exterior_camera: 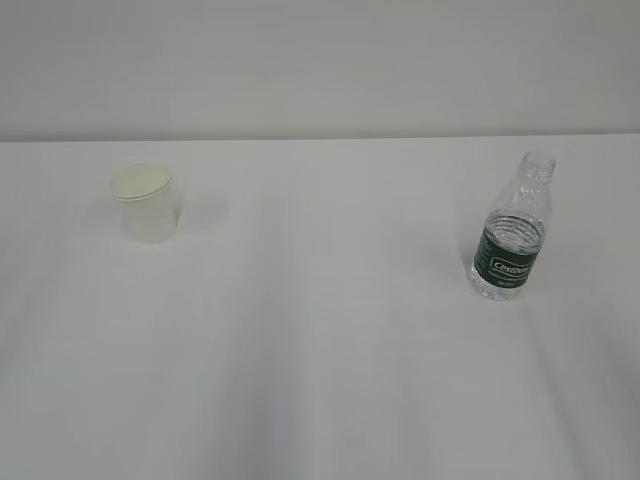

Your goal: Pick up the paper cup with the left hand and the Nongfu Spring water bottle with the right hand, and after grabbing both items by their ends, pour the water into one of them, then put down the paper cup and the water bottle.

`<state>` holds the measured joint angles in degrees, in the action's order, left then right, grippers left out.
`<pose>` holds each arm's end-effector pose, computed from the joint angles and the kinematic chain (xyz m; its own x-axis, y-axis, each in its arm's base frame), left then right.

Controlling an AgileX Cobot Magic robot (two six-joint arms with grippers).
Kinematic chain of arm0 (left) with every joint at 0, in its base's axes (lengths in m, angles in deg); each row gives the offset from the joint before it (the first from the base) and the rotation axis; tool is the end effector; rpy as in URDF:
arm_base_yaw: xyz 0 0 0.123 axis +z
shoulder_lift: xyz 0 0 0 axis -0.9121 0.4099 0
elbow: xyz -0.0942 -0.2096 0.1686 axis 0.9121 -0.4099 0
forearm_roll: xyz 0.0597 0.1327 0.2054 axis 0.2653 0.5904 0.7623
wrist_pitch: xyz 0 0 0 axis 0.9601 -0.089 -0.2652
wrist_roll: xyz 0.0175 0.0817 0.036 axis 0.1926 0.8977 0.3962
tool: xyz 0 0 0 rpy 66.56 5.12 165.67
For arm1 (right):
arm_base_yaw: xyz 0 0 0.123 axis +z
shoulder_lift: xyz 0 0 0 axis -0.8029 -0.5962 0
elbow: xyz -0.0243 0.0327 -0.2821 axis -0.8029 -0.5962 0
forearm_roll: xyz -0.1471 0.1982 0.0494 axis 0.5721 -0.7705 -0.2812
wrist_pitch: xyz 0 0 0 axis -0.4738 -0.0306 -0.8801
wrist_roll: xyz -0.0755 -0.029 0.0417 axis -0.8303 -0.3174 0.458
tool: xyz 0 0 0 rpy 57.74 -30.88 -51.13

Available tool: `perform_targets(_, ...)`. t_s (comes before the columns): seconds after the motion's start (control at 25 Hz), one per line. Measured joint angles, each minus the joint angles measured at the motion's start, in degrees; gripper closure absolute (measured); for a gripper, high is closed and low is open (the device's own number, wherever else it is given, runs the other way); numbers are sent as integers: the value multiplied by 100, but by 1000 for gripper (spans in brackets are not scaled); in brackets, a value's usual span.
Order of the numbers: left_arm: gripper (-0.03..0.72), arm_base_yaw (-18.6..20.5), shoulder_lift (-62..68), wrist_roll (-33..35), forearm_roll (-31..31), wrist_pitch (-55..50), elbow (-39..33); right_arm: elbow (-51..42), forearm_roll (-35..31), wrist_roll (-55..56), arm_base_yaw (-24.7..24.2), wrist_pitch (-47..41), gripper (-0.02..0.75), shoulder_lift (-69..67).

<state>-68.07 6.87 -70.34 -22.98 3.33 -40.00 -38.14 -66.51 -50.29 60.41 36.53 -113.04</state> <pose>0.1258 -0.0042 0.3182 -0.3725 -0.0133 -0.9279 0.0209 0.9995 -0.0227 0.0813 0.0101 0.3155 -0.3211 -0.1612 -0.9332 -0.1620 0.9802 -0.1135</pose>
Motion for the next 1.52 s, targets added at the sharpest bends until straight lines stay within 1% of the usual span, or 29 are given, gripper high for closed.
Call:
perform_targets(0.16,121,-11,475,0,32,366,0,0,0,0,0,147,214,-232)
perform_targets(0.4,121,-196,1011,0,45,661,0,0,0,0,0,465,214,-634)
perform_targets(0.76,123,-199,1719,0,53,967,0,0,52,0,0,1130,214,-1481)
perform_targets(0.88,132,-199,2049,0,120,1277,0,0,63,0,0,1289,214,-1655)
perform_targets(1.04,161,-199,2628,0,157,2117,-123,-44,63,0,0,1500,214,-1836)
perform_targets(1.28,170,-199,3381,0,18,2703,-185,-549,63,-4,0,2479,214,-1990)
perform_targets(1.52,175,-221,3625,0,43,2936,-185,-883,63,-4,0,3308,214,-2259)
